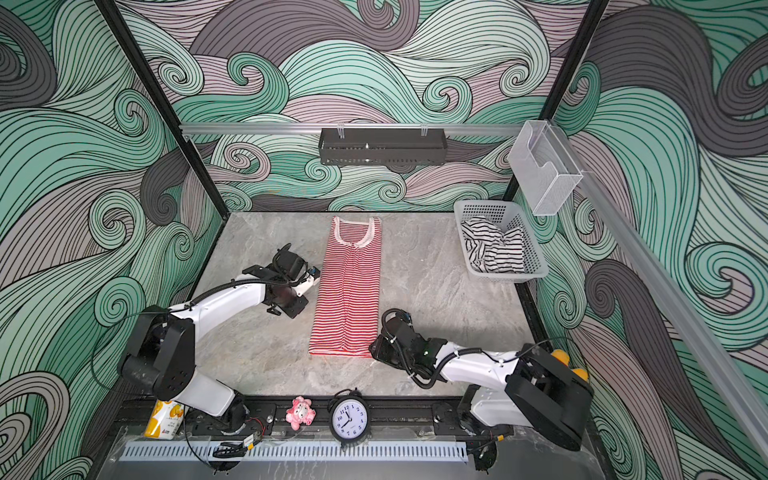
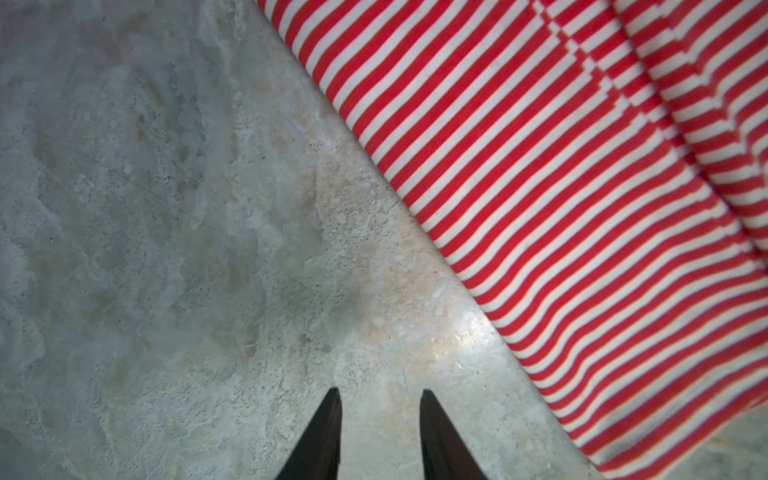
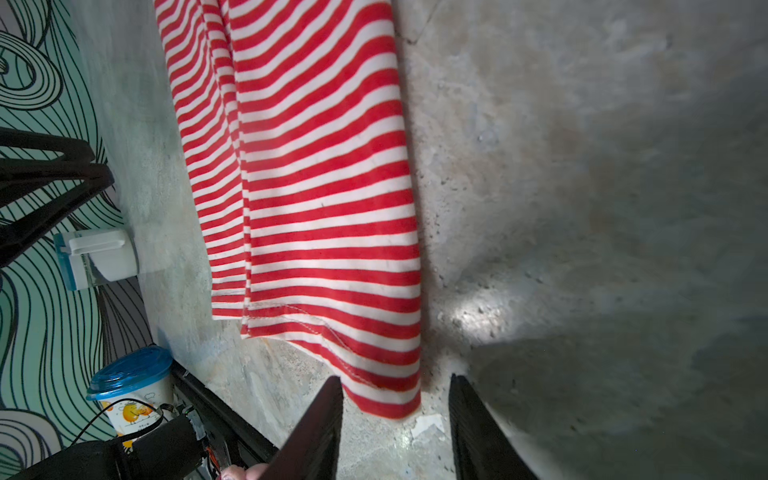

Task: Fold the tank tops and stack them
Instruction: 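Open both grippers and draw them back from the folded tank top, then grasp the near hem corners of the striped strip with both grippers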

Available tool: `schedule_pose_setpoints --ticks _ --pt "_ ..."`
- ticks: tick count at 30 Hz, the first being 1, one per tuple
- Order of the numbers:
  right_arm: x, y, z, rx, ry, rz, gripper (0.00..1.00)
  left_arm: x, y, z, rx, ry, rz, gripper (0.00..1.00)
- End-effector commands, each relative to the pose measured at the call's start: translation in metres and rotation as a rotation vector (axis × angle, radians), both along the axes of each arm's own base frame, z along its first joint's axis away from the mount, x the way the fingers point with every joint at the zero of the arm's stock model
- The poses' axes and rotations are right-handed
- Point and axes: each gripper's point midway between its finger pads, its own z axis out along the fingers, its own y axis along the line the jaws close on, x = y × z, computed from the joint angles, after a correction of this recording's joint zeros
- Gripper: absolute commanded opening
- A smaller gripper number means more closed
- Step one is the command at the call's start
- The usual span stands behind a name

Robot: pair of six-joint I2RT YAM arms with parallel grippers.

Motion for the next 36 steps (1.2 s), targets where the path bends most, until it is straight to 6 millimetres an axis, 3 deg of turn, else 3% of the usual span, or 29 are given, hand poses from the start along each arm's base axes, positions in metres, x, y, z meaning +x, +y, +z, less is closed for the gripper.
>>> schedule_pose_setpoints --ticks 1,6,16,27,36 --pt "-0.003 0.009 -0.003 0.034 0.044 0.001 0.4 -0.009 -0.012 0.003 -0.038 -0.016 -0.06 0.35" --pt "-0.007 0.0 -0.007 -0.027 0.063 0.011 0.37 -0.017 -0.012 0.004 -0.028 -0.012 -0.078 0.34" --pt "-0.005 0.003 -0.014 -0.049 0.08 0.02 0.31 -0.036 -0.022 -0.001 -0.037 0.018 -0.154 0.34" --pt "-0.002 0.007 -0.008 -0.058 0.073 0.045 0.0 -0.066 -0.041 0.003 -0.054 0.017 -0.29 0.35" --pt "0.007 0.01 0.007 -0.07 0.044 0.071 0.0 -0.098 -0.056 -0.018 -0.004 0.059 -0.44 0.38"
